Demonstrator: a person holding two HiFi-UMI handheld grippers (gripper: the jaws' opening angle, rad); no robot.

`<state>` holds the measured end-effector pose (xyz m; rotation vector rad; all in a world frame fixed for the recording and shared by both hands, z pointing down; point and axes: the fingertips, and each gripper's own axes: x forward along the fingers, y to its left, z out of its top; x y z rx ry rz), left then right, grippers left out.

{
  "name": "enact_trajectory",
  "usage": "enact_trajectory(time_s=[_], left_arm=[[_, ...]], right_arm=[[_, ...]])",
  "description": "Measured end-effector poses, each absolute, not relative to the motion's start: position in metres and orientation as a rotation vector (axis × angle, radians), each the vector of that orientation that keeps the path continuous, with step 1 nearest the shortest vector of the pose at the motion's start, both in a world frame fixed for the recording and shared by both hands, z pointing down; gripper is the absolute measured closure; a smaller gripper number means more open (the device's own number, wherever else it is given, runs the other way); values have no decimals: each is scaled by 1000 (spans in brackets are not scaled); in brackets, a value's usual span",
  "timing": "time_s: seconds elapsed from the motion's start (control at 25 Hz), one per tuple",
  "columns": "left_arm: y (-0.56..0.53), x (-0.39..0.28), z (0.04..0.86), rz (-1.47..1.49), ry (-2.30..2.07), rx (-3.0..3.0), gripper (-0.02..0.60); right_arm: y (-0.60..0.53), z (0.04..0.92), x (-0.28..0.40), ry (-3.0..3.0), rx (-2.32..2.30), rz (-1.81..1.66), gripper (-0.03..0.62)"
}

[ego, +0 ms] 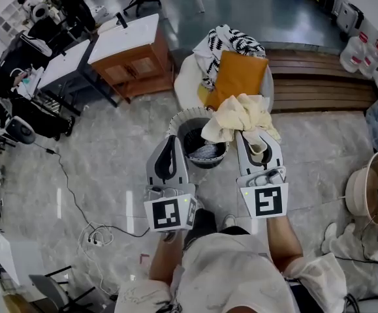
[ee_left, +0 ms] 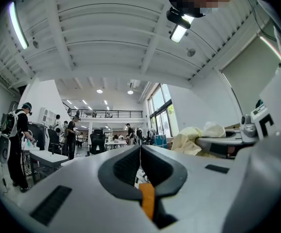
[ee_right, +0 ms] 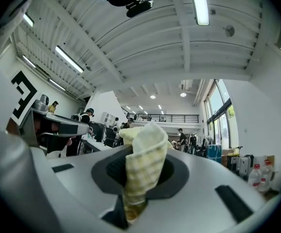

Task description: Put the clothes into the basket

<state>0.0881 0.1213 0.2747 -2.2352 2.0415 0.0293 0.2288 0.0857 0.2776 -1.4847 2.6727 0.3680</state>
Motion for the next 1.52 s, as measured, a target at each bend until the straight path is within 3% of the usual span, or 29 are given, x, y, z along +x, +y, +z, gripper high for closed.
enact_trajectory(time_s=[1.12,1.52], left_arm=[[-47,-122,261,224,1973,-2342,575],[-78,-132,279,212,1978,-2390,575]], right_arm=[[-62,253,25,2681,-1533,437,550],[-91,271,14,2703,-1538,388,556]])
